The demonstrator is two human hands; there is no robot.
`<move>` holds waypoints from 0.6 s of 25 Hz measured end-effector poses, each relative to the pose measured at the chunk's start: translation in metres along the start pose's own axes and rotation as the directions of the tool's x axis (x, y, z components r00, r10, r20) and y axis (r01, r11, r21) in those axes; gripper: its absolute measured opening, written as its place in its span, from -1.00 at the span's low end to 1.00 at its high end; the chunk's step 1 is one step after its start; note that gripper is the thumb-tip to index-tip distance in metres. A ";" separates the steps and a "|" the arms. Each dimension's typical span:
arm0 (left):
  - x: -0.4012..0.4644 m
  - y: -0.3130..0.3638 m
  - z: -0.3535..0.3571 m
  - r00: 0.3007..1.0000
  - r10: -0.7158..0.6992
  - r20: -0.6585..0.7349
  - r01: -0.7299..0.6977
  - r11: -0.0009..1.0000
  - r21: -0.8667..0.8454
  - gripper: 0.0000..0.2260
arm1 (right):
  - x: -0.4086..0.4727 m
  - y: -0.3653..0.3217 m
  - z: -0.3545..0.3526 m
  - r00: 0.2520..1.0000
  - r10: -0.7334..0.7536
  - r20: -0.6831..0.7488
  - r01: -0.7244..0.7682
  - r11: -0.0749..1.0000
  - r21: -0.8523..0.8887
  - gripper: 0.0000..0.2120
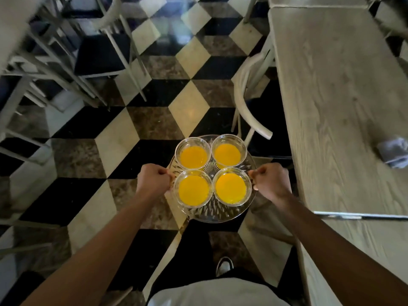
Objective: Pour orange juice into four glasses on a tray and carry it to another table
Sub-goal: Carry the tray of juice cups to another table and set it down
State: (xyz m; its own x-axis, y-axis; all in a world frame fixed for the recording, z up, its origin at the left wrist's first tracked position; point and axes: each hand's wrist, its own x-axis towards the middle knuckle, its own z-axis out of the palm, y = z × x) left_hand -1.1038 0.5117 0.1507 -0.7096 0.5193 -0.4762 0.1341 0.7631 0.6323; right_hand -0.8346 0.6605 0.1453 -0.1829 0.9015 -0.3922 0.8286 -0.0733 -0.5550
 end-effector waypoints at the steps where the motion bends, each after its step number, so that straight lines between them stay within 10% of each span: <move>1: 0.018 0.010 -0.002 1.000 0.001 0.004 -0.001 1.000 -0.004 -0.76 | 0.015 -0.011 0.001 1.000 0.008 -0.003 -0.008 1.000 0.011 -0.74; 15: 0.242 0.134 -0.031 0.995 -0.027 0.091 0.034 0.996 -0.077 -0.71 | 0.203 -0.149 0.005 0.994 0.097 -0.044 -0.096 0.995 0.010 -0.74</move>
State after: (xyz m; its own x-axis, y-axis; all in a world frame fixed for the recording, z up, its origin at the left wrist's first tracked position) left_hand -1.2792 0.7277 0.1398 -0.6472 0.5314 -0.5466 0.0563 0.7484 0.6609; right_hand -0.9982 0.8520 0.1450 -0.0788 0.9079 -0.4117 0.8370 -0.1641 -0.5221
